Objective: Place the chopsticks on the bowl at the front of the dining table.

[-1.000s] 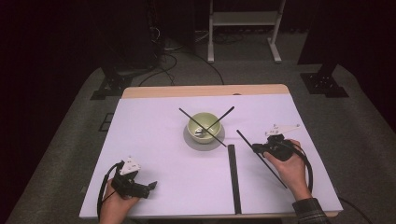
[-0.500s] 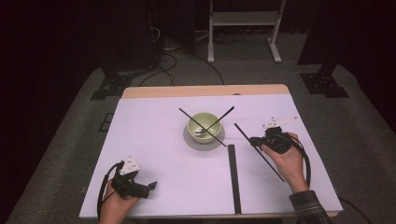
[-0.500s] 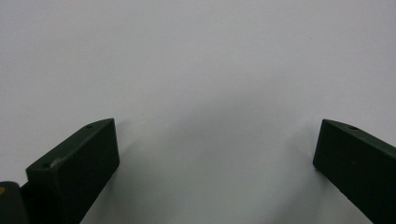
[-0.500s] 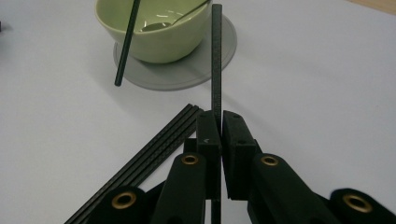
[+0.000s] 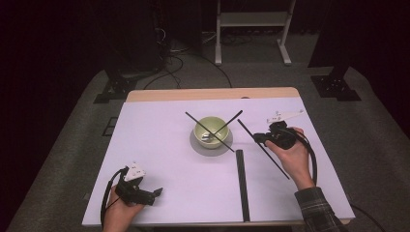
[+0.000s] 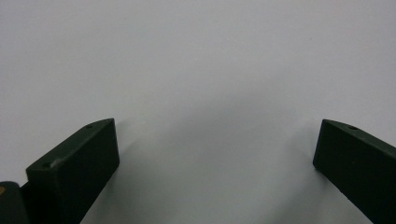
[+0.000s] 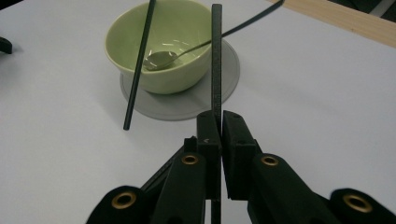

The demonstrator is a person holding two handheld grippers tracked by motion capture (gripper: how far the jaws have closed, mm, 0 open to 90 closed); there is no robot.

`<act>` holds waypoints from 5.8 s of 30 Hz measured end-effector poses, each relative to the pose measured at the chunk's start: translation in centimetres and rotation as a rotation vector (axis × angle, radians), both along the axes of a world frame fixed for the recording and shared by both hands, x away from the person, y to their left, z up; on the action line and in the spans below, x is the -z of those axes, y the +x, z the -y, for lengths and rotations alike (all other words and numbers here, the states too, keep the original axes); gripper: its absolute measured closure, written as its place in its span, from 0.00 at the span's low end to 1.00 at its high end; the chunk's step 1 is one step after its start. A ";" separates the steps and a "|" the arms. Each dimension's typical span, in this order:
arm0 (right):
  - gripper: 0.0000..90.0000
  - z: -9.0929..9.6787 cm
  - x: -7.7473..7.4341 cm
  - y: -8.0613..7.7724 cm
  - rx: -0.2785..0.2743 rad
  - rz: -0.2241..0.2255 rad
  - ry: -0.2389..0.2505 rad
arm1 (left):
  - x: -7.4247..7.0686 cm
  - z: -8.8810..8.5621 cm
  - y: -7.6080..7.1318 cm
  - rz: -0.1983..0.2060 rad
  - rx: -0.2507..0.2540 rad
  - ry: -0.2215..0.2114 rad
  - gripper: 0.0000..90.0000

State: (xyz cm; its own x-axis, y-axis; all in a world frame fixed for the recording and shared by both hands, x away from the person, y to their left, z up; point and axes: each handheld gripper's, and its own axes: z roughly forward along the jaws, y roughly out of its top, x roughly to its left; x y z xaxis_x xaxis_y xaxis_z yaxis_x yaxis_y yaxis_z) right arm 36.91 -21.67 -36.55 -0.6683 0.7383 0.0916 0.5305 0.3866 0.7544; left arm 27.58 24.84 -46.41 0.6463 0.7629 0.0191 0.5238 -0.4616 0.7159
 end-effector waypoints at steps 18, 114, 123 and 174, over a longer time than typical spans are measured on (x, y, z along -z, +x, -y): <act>0.96 -3.1 -1.3 2.2 -0.032 -0.002 0.005 | 0.0 0.0 0.0 0.002 0.001 0.000 0.00; 0.80 -14.9 0.8 10.9 -0.045 -0.078 -0.011 | 0.0 0.0 0.0 0.000 0.002 -0.001 0.00; 0.79 -12.8 -0.2 8.9 -0.047 -0.047 -0.006 | 0.0 0.0 0.0 -0.001 0.003 0.003 0.00; 1.00 -4.9 3.0 2.0 -0.055 -0.053 -0.021 | 0.0 0.0 0.0 -0.001 0.002 0.003 0.00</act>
